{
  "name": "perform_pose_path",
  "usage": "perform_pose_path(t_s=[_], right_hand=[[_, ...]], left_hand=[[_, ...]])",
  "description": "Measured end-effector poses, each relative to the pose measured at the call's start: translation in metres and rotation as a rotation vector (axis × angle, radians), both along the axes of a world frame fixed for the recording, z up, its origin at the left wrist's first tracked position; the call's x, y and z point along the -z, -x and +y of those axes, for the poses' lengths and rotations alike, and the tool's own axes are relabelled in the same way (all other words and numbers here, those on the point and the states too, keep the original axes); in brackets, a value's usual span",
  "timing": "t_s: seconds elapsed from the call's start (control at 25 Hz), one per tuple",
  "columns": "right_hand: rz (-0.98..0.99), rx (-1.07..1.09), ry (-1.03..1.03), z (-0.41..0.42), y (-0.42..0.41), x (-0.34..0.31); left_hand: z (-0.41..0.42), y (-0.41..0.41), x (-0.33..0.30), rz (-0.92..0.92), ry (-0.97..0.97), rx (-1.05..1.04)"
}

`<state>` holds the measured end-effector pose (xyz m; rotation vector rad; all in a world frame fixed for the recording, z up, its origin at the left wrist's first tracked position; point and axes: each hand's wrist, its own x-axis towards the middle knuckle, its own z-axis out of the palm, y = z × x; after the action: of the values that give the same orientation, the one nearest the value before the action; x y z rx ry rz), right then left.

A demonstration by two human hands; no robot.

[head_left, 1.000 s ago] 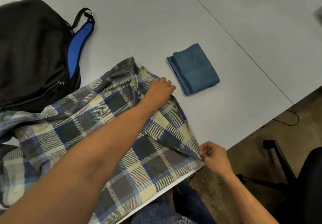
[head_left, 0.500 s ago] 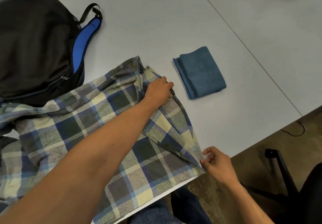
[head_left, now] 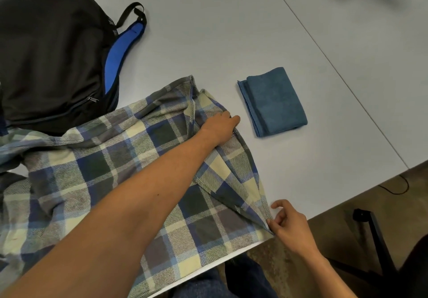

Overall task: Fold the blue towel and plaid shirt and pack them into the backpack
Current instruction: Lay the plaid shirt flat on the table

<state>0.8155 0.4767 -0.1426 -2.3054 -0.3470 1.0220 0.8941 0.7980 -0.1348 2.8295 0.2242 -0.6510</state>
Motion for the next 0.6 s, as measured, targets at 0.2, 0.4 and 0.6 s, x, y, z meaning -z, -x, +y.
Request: perform_pose_path(t_s=[0.2,0.4,0.6], right_hand=[[0.002,-0.019,0.004,-0.001,-0.002,0.003],[-0.11,-0.009,0.06,0.005,0.003,0.005],[-0.458,-0.213,-0.047,0.012,0.021,0.013]], left_hand=[[0.001,0.004,0.003,-0.147,0.085,-0.059],[0.018,0.006,-0.014,-0.22,0.231,-0.198],[0.082,0.019,-0.023,-0.611,-0.053,-0.432]])
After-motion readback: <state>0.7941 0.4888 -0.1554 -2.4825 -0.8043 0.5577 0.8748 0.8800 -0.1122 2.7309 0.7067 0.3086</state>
